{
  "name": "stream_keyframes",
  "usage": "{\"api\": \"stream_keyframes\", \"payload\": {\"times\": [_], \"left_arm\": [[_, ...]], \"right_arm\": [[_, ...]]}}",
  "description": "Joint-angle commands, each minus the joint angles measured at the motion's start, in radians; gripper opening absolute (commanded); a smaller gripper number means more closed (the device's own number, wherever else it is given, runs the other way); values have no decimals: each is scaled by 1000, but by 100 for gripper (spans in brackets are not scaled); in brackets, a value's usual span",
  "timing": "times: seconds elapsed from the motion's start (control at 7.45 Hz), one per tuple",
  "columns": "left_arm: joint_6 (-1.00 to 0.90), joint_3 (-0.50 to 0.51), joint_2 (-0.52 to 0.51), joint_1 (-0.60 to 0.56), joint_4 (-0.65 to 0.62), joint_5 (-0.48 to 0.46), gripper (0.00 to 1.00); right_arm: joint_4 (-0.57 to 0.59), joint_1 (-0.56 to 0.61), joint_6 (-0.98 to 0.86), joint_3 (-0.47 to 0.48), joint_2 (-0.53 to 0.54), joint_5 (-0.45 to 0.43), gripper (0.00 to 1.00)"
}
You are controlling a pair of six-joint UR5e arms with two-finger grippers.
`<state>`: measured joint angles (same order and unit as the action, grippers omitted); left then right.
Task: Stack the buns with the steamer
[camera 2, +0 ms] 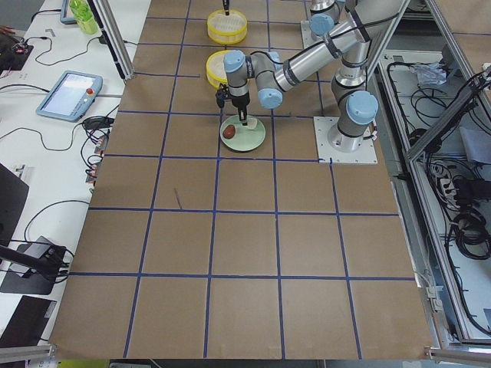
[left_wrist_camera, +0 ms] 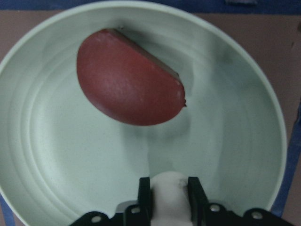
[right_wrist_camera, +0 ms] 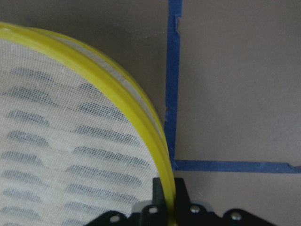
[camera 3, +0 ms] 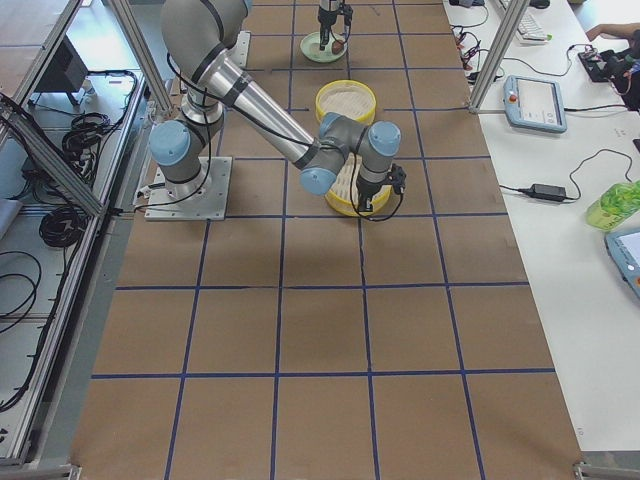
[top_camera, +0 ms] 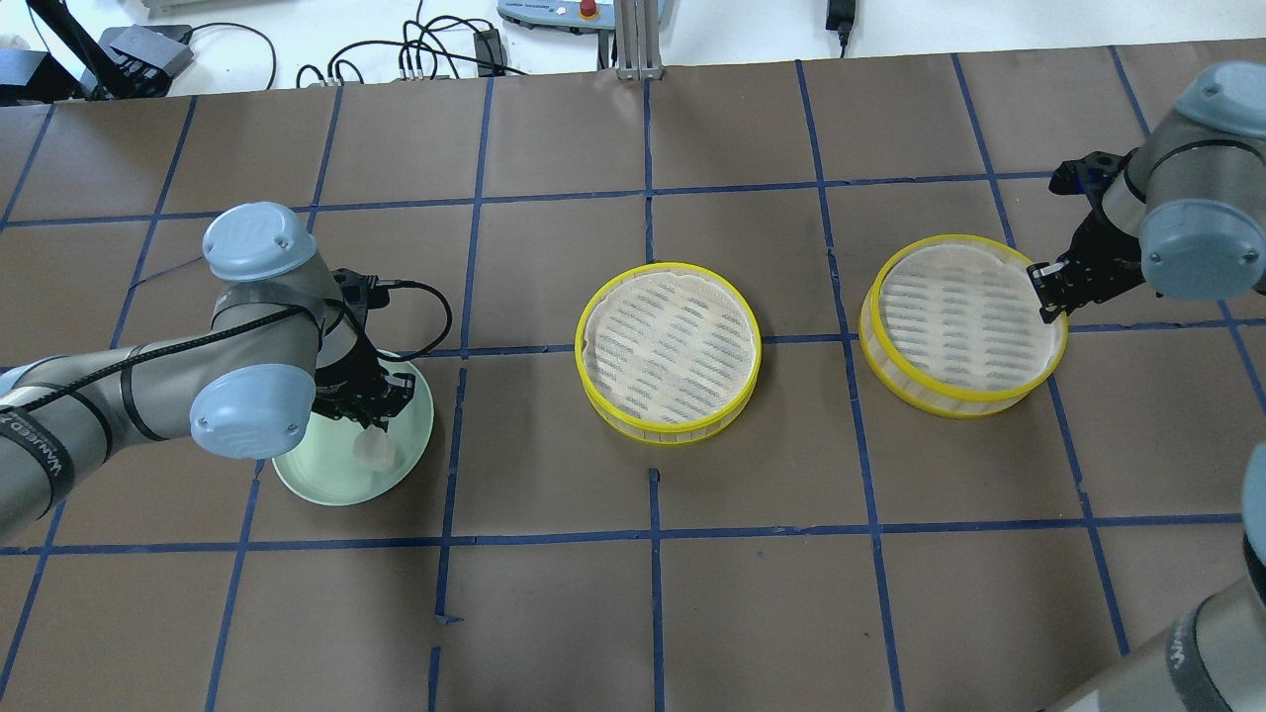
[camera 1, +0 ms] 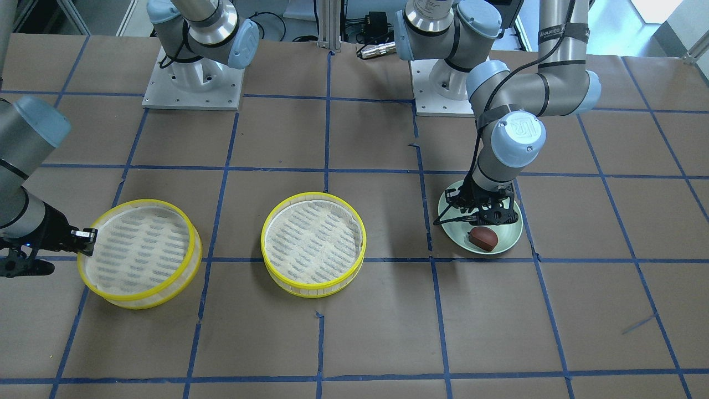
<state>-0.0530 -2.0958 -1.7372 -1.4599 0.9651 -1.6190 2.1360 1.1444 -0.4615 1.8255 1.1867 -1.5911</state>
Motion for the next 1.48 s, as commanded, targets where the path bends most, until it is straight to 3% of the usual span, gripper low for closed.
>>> {"api": "stream_keyframes", "payload": {"times": [0.0,0.27,0.4,0.8,0.94,1.07,1.34], "left_arm": [[175,167,65,-118,120,132,0],[405,334,27,-293,173,183,1],[454,361,-20,-337,140,185,1],[608,362,-187,-436,-105,218,2],[614,362,-227,-444,-132,217,26],[613,352,-228,-444,-131,212,99],[608,349,-223,-444,-131,211,100]], "right_arm": [[-116,0,0,-52,71,-10,5],[-474,-2,1,-219,192,-13,5],[-564,-11,3,-277,209,-15,5],[-570,36,55,-268,211,-3,6],[-565,85,84,-268,208,2,5],[-553,136,128,-267,196,10,5],[-464,233,243,-253,142,46,5]]}}
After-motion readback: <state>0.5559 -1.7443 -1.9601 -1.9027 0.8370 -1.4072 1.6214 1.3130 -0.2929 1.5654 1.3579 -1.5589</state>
